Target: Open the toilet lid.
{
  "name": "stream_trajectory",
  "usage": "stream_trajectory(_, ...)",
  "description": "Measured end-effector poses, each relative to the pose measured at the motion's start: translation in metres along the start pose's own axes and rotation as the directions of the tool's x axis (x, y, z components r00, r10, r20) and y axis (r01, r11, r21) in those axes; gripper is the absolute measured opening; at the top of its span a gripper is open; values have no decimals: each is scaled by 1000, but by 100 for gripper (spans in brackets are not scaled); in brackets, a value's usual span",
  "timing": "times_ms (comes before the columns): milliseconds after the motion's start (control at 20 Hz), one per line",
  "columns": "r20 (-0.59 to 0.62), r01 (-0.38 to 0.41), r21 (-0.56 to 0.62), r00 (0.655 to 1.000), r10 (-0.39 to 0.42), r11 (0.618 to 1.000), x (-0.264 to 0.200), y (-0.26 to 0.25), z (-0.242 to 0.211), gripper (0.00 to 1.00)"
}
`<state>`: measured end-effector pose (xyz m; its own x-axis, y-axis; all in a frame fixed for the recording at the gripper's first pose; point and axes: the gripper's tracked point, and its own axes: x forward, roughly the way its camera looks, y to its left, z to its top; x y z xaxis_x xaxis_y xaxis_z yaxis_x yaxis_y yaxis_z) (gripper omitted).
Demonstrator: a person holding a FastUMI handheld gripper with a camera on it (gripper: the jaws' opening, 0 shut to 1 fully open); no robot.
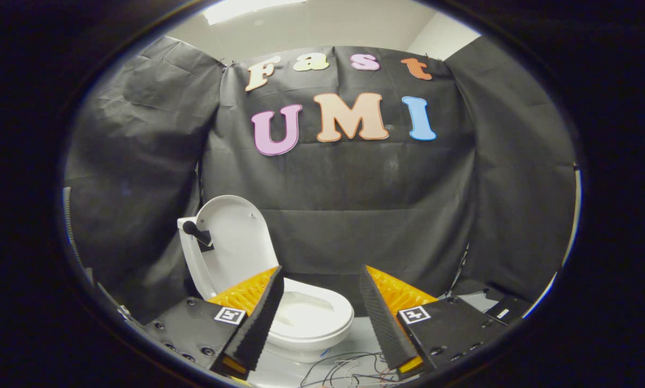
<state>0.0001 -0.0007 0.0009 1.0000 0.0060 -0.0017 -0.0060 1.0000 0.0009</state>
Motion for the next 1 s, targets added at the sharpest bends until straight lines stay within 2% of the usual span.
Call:
stream_trajectory(100,-1,-2,0,1000,2,1000,1,0,0,90)
stream_trajectory(1000,-4,-3,-3,1000,3,1000,-2,-2,2,90)
